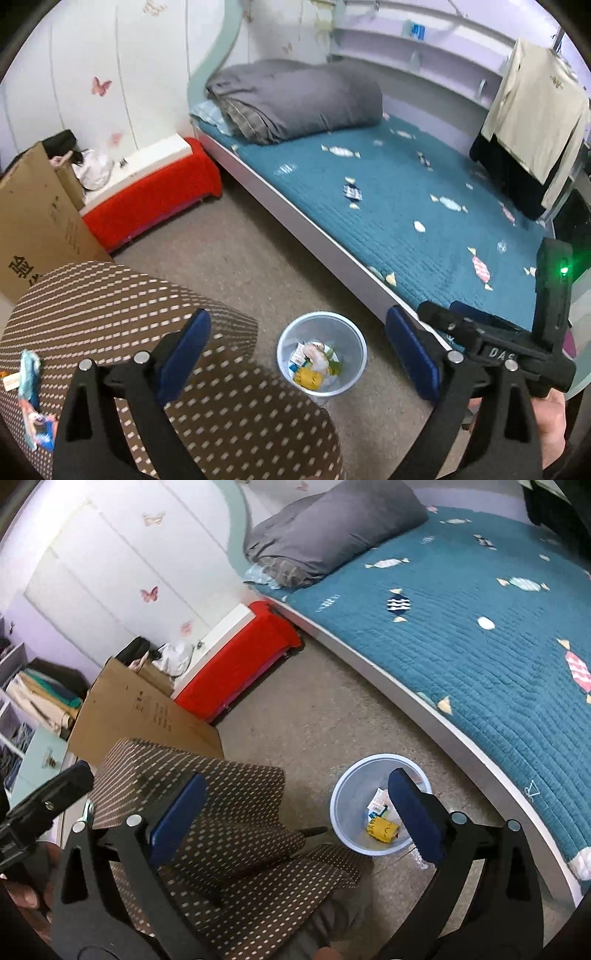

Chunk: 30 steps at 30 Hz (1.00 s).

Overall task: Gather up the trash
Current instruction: 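Return to the table and grasp the pink-blue cookie wrapper with the right gripper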

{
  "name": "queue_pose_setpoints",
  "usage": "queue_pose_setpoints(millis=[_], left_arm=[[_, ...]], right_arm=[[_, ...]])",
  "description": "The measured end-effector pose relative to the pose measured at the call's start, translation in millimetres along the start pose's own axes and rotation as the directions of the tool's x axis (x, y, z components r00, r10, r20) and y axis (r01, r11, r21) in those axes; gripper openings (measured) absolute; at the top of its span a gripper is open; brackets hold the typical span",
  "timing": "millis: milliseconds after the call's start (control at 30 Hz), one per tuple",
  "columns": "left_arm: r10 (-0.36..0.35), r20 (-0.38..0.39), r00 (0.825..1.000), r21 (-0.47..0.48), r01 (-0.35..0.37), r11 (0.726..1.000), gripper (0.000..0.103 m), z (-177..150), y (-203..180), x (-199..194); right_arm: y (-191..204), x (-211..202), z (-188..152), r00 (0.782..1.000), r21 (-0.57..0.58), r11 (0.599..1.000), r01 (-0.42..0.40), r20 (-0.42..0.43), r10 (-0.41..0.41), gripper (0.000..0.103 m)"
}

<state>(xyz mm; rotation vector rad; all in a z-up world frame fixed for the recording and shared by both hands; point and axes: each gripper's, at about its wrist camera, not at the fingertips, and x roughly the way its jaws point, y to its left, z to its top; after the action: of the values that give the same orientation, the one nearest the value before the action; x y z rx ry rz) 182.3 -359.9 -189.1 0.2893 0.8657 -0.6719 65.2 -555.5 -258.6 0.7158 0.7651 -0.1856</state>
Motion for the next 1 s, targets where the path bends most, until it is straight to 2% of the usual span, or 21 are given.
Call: queue_pose_setpoints(millis=[267, 567, 767, 1000], left_arm=[[0.045, 0.092, 0.995, -0.021, -0.044, 0.999, 0.095, -24.2, 28.4, -61.6], [0.09, 0.163, 0.983, -0.088, -0.076, 0.993, 0.095, -65.7, 81.1, -122.0], [0.143, 0.167, 0.976, -0.153, -0.117, 0.981, 0.095, -99.2, 122.2, -144.1], [0.207, 0.17, 0.964, -0.258, -0.159, 0.953, 0.095, -140.9, 178.9, -167.0]], right_arm=[[68.5, -17.1, -11.1, 0.999, -0.131, 0.991, -0.033, 0.0, 0.033, 0.097], [152.5, -22.7, -32.8, 0.992, -0.298, 0.947, -0.122, -0.045, 0.114, 0.097], [207.4, -11.8, -59.1, 0.983, -0.421, 0.889, -0.181, -0.103, 0.151, 0.097], [273.6, 11.5, -93.0, 0.971, -0.571, 0.786, -0.237, -0.176, 0.165, 0.097]])
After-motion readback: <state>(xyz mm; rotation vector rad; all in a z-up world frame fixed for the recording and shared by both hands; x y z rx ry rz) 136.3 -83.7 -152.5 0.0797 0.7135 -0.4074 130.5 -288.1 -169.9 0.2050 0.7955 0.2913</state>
